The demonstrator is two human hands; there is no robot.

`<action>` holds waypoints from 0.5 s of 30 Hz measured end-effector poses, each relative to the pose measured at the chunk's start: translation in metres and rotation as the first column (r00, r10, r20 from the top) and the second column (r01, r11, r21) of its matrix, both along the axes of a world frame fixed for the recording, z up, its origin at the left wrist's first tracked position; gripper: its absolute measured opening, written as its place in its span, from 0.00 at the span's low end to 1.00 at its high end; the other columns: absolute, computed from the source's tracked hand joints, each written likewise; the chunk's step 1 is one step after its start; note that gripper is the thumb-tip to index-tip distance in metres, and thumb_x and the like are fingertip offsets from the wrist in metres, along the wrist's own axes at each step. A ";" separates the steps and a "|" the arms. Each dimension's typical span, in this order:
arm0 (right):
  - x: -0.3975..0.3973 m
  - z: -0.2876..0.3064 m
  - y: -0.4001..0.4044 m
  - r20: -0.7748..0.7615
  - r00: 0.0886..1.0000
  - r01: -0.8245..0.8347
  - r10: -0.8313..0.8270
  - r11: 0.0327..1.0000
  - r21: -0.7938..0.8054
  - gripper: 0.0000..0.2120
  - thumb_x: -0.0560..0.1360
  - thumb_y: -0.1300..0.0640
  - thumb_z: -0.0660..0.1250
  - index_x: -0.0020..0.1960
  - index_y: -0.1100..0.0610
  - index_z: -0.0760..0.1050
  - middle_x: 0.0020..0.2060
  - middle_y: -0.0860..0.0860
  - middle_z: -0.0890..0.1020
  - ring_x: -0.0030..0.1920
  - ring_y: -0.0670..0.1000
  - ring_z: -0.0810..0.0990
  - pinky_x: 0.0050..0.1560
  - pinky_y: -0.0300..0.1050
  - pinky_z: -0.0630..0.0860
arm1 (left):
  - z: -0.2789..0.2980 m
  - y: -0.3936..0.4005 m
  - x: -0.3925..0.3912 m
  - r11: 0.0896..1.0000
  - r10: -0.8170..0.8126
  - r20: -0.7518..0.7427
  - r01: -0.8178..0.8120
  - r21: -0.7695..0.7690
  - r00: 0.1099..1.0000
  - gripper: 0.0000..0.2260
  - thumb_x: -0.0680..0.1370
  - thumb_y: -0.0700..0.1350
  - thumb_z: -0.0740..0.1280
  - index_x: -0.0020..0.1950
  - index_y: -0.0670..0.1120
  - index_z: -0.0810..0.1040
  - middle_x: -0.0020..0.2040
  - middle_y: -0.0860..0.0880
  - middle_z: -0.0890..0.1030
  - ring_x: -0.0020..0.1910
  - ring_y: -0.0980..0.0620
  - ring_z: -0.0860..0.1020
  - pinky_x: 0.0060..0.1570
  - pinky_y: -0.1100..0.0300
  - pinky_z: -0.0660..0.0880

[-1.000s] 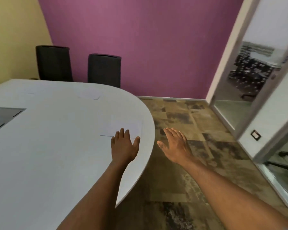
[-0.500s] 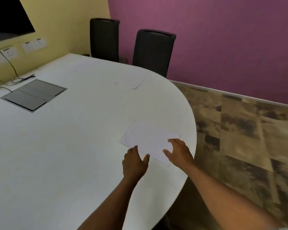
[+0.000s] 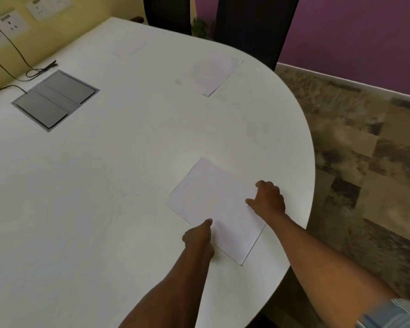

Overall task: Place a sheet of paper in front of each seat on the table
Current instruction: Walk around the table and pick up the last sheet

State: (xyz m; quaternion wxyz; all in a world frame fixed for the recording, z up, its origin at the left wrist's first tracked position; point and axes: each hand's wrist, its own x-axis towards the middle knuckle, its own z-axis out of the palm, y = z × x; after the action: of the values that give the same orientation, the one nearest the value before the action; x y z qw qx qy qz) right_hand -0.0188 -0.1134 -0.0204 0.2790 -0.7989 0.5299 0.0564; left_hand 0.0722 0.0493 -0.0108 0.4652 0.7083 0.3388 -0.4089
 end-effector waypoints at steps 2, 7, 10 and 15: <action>0.004 -0.006 -0.001 -0.076 0.995 -0.056 0.057 0.998 0.013 0.26 0.72 0.50 0.73 0.65 0.58 0.69 0.62 0.57 0.73 0.64 0.59 0.70 0.60 0.53 0.71 | -0.010 -0.010 0.004 1.000 -0.003 -0.014 0.003 -0.020 1.000 0.31 0.67 0.44 0.79 0.66 0.37 0.72 0.66 0.39 0.75 0.63 0.39 0.74 0.51 0.53 0.70; 0.009 -0.012 -0.007 -0.147 0.986 -0.065 0.078 0.994 0.090 0.28 0.72 0.52 0.72 0.66 0.59 0.65 0.62 0.58 0.74 0.64 0.59 0.71 0.61 0.53 0.71 | -0.019 -0.020 0.004 0.999 -0.050 -0.016 0.050 0.013 0.999 0.27 0.68 0.40 0.77 0.64 0.37 0.74 0.65 0.38 0.76 0.58 0.40 0.75 0.55 0.50 0.72; 0.007 -0.011 -0.008 -0.103 0.992 -0.064 0.078 0.989 0.136 0.27 0.74 0.52 0.70 0.68 0.60 0.65 0.62 0.59 0.74 0.62 0.60 0.74 0.56 0.51 0.74 | -0.019 -0.021 0.003 0.997 -0.070 -0.016 0.070 0.045 0.997 0.29 0.66 0.42 0.78 0.65 0.39 0.74 0.65 0.38 0.74 0.63 0.38 0.73 0.61 0.46 0.71; -0.004 -0.009 0.001 0.025 1.000 -0.010 0.006 0.985 0.170 0.20 0.79 0.53 0.64 0.67 0.60 0.69 0.60 0.59 0.79 0.59 0.60 0.77 0.53 0.48 0.75 | -0.021 -0.019 0.008 0.999 -0.018 0.045 0.016 0.043 0.999 0.31 0.65 0.37 0.76 0.66 0.39 0.68 0.62 0.38 0.75 0.57 0.38 0.76 0.57 0.43 0.76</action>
State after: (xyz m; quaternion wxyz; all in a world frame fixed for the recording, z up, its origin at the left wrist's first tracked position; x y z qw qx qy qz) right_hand -0.0228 -0.1125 -0.0297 0.3526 -0.7749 0.5163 0.0928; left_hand 0.0802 0.0298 -0.0323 0.4541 0.7299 0.3307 -0.3894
